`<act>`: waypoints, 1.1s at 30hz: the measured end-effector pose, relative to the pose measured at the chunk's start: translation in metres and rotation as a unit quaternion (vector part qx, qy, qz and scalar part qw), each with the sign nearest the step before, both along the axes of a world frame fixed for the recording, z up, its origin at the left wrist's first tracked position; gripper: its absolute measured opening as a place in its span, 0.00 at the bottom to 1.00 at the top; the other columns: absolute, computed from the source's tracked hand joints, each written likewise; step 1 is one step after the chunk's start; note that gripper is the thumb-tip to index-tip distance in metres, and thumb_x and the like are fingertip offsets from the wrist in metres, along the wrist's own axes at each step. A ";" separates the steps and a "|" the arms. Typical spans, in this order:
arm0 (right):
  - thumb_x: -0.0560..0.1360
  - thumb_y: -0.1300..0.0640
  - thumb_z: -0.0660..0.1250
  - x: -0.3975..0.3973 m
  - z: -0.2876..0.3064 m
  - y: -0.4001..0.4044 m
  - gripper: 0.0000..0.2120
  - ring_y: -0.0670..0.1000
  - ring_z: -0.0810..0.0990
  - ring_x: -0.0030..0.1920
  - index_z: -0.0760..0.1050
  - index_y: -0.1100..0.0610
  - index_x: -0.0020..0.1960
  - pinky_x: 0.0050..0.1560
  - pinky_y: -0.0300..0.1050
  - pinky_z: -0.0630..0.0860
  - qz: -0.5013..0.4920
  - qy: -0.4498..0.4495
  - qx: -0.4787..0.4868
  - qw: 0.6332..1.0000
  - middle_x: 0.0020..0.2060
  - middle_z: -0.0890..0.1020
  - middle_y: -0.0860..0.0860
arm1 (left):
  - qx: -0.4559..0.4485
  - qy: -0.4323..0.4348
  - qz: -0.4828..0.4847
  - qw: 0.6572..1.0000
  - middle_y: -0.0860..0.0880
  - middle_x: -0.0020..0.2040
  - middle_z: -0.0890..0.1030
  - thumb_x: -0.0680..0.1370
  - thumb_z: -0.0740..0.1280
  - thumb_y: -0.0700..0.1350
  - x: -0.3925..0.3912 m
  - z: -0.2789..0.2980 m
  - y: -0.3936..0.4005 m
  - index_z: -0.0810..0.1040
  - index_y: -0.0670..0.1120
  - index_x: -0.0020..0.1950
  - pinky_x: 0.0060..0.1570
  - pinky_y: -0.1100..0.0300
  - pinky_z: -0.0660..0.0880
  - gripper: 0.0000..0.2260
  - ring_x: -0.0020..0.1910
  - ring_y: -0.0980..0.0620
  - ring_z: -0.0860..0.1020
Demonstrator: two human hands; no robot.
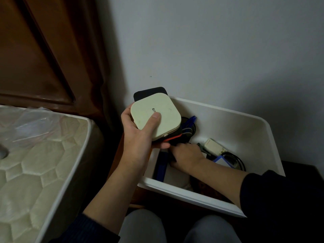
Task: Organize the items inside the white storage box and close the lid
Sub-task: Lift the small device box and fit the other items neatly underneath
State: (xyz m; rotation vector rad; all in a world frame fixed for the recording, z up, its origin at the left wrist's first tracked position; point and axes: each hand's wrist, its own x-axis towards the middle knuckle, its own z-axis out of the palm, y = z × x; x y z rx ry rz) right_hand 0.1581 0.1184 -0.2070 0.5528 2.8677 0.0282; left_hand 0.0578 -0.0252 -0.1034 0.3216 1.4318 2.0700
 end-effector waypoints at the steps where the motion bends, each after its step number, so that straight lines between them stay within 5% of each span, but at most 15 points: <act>1: 0.79 0.44 0.66 0.000 0.000 0.000 0.17 0.59 0.84 0.53 0.76 0.52 0.63 0.43 0.48 0.73 -0.007 -0.003 0.001 1.000 0.54 0.83 0.55 | 0.000 0.000 0.000 1.000 0.53 0.63 0.81 0.76 0.77 0.49 0.000 0.000 0.000 0.68 0.62 0.71 0.34 0.47 0.83 0.28 0.56 0.46 0.87; 9: 0.74 0.43 0.71 0.007 0.012 -0.003 0.20 0.57 0.82 0.52 0.76 0.53 0.60 0.46 0.49 0.79 -0.025 0.002 -0.076 0.997 0.54 0.80 0.53 | -0.004 0.003 -0.001 1.000 0.51 0.66 0.79 0.76 0.77 0.49 0.000 0.002 -0.001 0.67 0.63 0.72 0.33 0.47 0.83 0.29 0.57 0.45 0.86; 15: 0.78 0.48 0.68 0.020 0.018 -0.009 0.13 0.55 0.79 0.53 0.79 0.56 0.55 0.48 0.48 0.78 -0.077 0.054 -0.071 0.993 0.52 0.79 0.54 | 0.021 -0.029 0.033 0.999 0.48 0.66 0.78 0.80 0.75 0.46 0.002 0.006 -0.002 0.67 0.58 0.72 0.31 0.52 0.82 0.25 0.56 0.44 0.86; 19: 0.77 0.53 0.71 0.019 0.022 -0.004 0.08 0.51 0.81 0.43 0.82 0.58 0.46 0.41 0.48 0.82 -0.245 0.087 -0.191 0.947 0.43 0.81 0.52 | 0.055 -0.074 0.052 0.994 0.46 0.67 0.79 0.81 0.73 0.45 0.001 0.009 -0.004 0.68 0.57 0.73 0.31 0.54 0.81 0.24 0.58 0.41 0.86; 22: 0.74 0.56 0.74 0.016 0.021 0.002 0.11 0.52 0.83 0.42 0.78 0.60 0.52 0.31 0.42 0.75 -0.361 0.132 -0.283 0.879 0.42 0.83 0.54 | 0.074 -0.096 0.054 0.991 0.45 0.68 0.79 0.81 0.74 0.45 0.000 0.009 -0.004 0.69 0.57 0.73 0.31 0.54 0.80 0.24 0.59 0.38 0.85; 24: 0.73 0.58 0.75 0.014 0.020 0.004 0.18 0.57 0.85 0.48 0.72 0.57 0.59 0.39 0.47 0.82 -0.410 0.174 -0.341 0.828 0.48 0.84 0.57 | 0.083 -0.102 0.053 0.990 0.43 0.68 0.79 0.80 0.74 0.46 0.000 0.008 -0.004 0.69 0.58 0.73 0.31 0.54 0.79 0.24 0.60 0.36 0.85; 27: 0.74 0.57 0.75 0.007 0.019 0.005 0.16 0.60 0.86 0.51 0.77 0.60 0.59 0.52 0.59 0.85 -0.425 0.210 -0.367 0.800 0.49 0.86 0.59 | 0.090 -0.104 0.053 0.989 0.43 0.68 0.79 0.80 0.74 0.46 -0.001 0.006 -0.004 0.70 0.58 0.73 0.31 0.54 0.79 0.24 0.60 0.36 0.85; 33: 0.76 0.53 0.75 -0.003 0.015 0.001 0.14 0.58 0.86 0.51 0.80 0.58 0.59 0.52 0.56 0.85 -0.421 0.212 -0.387 0.792 0.49 0.86 0.57 | 0.098 -0.107 0.050 0.988 0.44 0.68 0.79 0.78 0.75 0.47 -0.002 0.006 -0.004 0.70 0.59 0.73 0.32 0.53 0.79 0.26 0.60 0.37 0.85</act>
